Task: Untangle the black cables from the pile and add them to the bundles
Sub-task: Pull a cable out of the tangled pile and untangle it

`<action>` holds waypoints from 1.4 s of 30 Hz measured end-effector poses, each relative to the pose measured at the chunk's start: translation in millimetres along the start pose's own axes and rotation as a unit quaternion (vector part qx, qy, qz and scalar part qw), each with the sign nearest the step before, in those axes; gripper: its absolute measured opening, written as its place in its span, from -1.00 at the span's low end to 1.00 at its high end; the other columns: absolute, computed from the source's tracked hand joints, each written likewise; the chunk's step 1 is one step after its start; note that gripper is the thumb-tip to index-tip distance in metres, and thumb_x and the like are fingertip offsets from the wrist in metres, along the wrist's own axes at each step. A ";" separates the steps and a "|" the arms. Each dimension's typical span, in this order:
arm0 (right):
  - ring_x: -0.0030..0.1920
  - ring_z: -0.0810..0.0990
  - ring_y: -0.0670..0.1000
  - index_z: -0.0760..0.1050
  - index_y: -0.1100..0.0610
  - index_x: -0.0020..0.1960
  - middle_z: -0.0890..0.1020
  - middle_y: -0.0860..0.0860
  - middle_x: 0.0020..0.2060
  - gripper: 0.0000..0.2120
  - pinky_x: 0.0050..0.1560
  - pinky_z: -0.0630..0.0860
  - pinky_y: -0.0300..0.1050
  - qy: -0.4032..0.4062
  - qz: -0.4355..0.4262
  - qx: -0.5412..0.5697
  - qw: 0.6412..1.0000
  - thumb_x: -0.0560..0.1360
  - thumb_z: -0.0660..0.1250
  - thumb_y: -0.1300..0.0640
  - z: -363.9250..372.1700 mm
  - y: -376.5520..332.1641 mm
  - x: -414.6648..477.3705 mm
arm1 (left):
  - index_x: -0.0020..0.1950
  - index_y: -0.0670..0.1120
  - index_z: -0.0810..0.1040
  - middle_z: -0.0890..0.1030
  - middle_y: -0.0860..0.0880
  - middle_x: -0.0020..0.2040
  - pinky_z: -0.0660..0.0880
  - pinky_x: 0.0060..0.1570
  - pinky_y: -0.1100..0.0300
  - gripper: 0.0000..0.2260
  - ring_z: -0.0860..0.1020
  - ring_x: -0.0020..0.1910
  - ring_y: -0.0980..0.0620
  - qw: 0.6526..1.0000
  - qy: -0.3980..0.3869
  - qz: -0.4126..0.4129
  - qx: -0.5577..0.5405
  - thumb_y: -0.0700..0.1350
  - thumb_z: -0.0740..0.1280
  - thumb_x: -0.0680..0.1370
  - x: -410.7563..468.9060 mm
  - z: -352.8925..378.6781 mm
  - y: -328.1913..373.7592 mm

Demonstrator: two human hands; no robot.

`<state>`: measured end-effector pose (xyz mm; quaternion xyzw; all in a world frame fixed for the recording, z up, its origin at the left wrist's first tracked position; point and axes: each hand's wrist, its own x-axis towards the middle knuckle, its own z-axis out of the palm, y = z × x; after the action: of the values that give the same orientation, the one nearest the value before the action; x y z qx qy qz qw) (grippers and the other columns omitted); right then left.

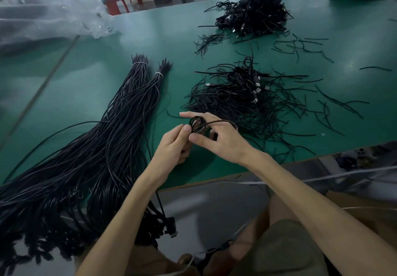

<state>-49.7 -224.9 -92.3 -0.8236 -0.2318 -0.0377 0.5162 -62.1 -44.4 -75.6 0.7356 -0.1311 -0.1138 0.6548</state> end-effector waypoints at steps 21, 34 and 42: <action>0.20 0.55 -0.06 0.60 -0.03 0.31 0.55 0.01 0.13 -0.64 0.30 0.48 -0.04 0.012 -0.029 0.004 0.999 0.53 0.49 0.01 3.5 -1.2 3.1 | -0.12 -0.09 0.46 0.32 0.18 -0.43 0.17 -0.57 0.37 -0.68 0.21 -0.51 0.19 1.000 -0.011 -0.020 0.013 0.06 0.13 0.72 2.6 -2.7 -3.5; 0.02 0.52 -0.10 0.61 0.14 0.08 0.58 -0.04 -0.01 -0.79 0.06 0.35 -0.40 0.033 -0.005 -0.067 0.997 0.57 0.45 0.01 4.4 -7.7 4.8 | -0.31 0.17 0.46 0.32 0.15 -0.40 0.16 -0.58 0.33 -0.57 0.21 -0.52 0.18 0.999 0.015 -0.031 -0.016 0.05 0.11 0.76 3.0 -2.1 -3.5; -0.12 0.60 -0.17 0.60 0.16 0.02 0.66 -0.09 -0.13 -0.85 -0.11 0.42 -0.36 0.033 0.036 -0.034 0.998 0.58 0.46 0.07 2.4 -6.3 3.3 | -0.19 -0.02 0.43 0.34 0.14 -0.41 0.16 -0.60 0.33 -0.67 0.22 -0.54 0.18 0.997 0.037 -0.045 -0.046 0.11 0.14 0.70 5.1 -5.1 -9.4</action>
<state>-49.8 -219.4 -87.1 -0.8466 -0.1836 -0.0539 0.4967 -55.1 -40.4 -84.3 0.7137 -0.0678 -0.1217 0.6865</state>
